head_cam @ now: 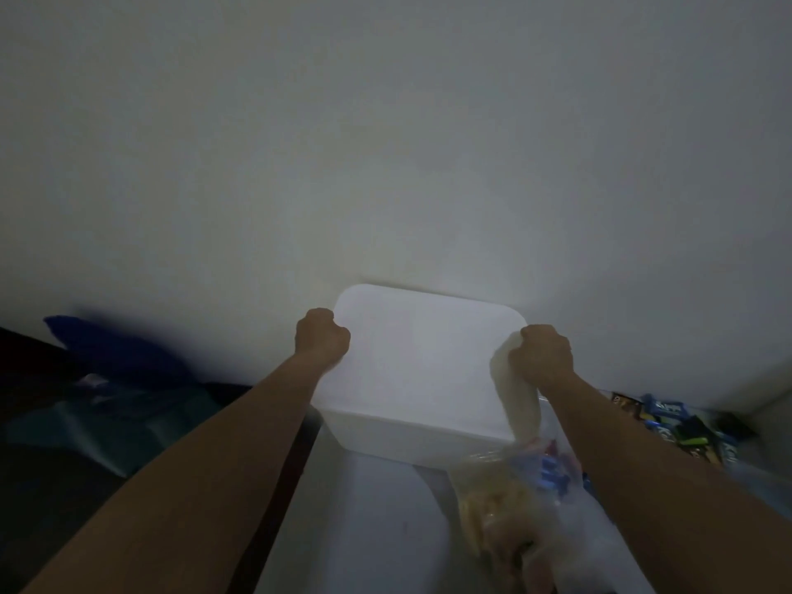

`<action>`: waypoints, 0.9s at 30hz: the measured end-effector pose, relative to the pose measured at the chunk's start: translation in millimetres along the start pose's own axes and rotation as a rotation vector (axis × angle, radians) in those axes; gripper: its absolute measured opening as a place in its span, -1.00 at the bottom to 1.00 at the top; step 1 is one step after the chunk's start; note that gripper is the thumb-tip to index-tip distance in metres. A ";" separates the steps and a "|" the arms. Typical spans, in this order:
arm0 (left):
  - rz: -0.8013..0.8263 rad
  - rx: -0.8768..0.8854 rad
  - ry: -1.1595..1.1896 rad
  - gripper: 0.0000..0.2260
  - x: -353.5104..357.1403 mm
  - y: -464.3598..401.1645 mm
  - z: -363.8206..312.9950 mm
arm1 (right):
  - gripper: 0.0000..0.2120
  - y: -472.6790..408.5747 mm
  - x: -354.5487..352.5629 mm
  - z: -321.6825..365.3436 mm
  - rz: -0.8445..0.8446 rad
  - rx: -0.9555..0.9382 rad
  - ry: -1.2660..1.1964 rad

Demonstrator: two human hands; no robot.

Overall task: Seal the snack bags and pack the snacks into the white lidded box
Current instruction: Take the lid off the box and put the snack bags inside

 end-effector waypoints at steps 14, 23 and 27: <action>-0.086 -0.027 0.118 -0.84 -8.8 1.8 -5.9 | -0.62 19.3 -29.3 17.2 -0.139 0.054 -0.204; -0.158 0.102 0.250 -0.48 -45.9 20.1 -25.2 | -0.51 51.0 -59.5 28.8 -0.238 -0.002 -0.365; -0.197 0.107 0.266 -0.49 -57.6 37.5 -16.2 | -0.51 73.2 -62.8 28.4 -0.229 -0.014 -0.361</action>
Point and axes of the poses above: each hand's wrist, its own y-axis away from the middle knuckle, its own x-axis out of the palm, z = x × y, the point moved 5 cm from there along -y, towards the middle knuckle, and after that the axes turned 1 degree about x, right-handed, at the moved point
